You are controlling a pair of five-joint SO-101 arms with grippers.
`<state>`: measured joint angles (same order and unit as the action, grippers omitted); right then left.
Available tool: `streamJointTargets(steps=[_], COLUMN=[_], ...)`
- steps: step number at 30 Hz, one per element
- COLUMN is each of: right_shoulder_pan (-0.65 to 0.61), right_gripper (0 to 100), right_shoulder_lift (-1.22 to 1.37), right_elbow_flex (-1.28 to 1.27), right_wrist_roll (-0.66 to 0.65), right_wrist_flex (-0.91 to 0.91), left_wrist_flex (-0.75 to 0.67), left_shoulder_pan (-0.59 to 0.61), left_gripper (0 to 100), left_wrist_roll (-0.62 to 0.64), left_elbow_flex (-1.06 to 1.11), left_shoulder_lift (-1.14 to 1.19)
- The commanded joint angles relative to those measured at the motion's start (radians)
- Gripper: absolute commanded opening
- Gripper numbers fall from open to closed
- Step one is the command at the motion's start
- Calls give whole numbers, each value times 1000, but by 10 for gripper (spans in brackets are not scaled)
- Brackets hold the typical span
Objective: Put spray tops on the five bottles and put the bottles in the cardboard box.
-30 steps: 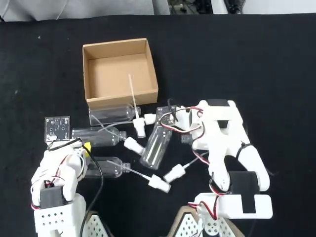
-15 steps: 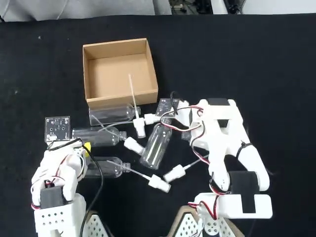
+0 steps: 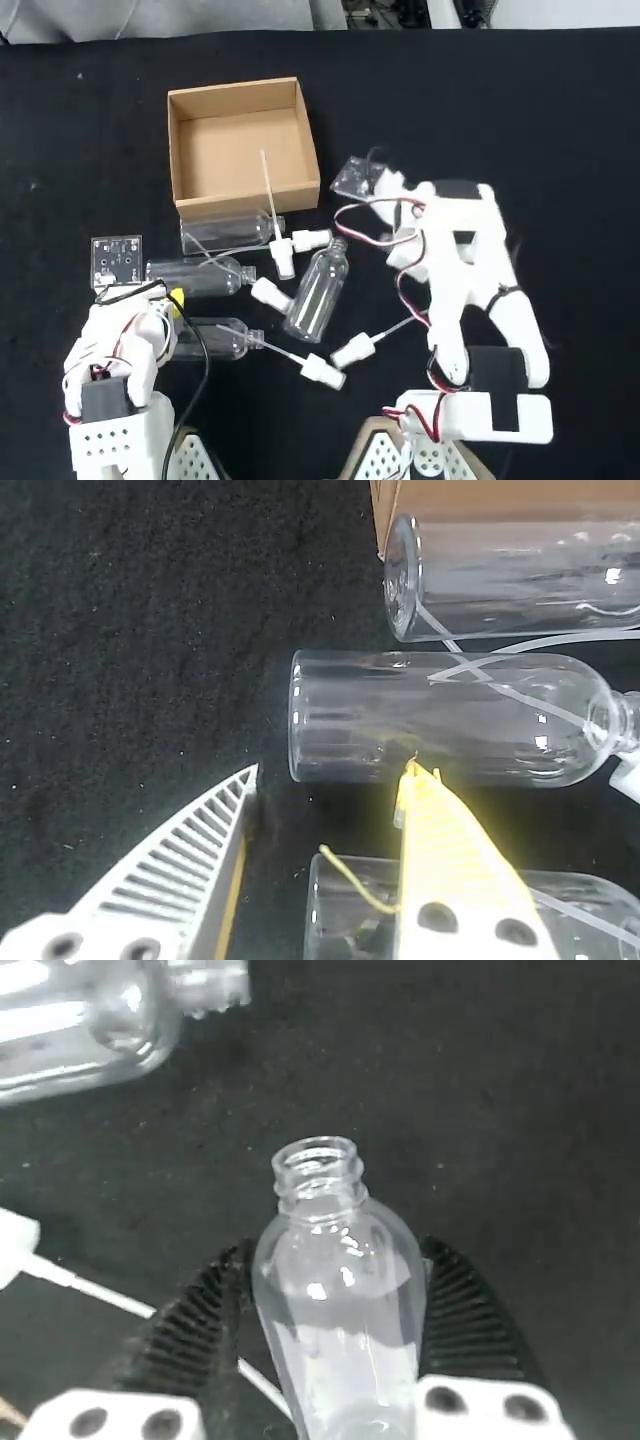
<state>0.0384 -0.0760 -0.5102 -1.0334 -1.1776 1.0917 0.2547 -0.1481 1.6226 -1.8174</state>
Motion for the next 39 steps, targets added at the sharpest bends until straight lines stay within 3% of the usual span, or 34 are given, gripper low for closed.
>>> streamJointTargets(steps=[1, 16, 22, 28, 39], right_shoulder_pan=[26, -26, -51, -69, -175], right_gripper=[159, 158, 158, 158, 158], right_shoulder_lift=[-59, -61, -82, -263, -539], right_elbow_flex=[122, 358, 381, 357, 272], right_wrist_roll=[68, 244, 288, 295, 448], right_wrist_flex=[-95, -460, -520, -565, -500], left_wrist_flex=[-23, -23, -23, -23, -23], left_shoulder_pan=[2, 2, 2, 2, 7], left_gripper=[209, 209, 209, 209, 209], left_wrist_roll=[5, 5, 5, 5, 5], left_elbow_flex=[-10, -10, -10, -10, -10], left_shoulder_lift=[-8, -8, -8, -8, -8])
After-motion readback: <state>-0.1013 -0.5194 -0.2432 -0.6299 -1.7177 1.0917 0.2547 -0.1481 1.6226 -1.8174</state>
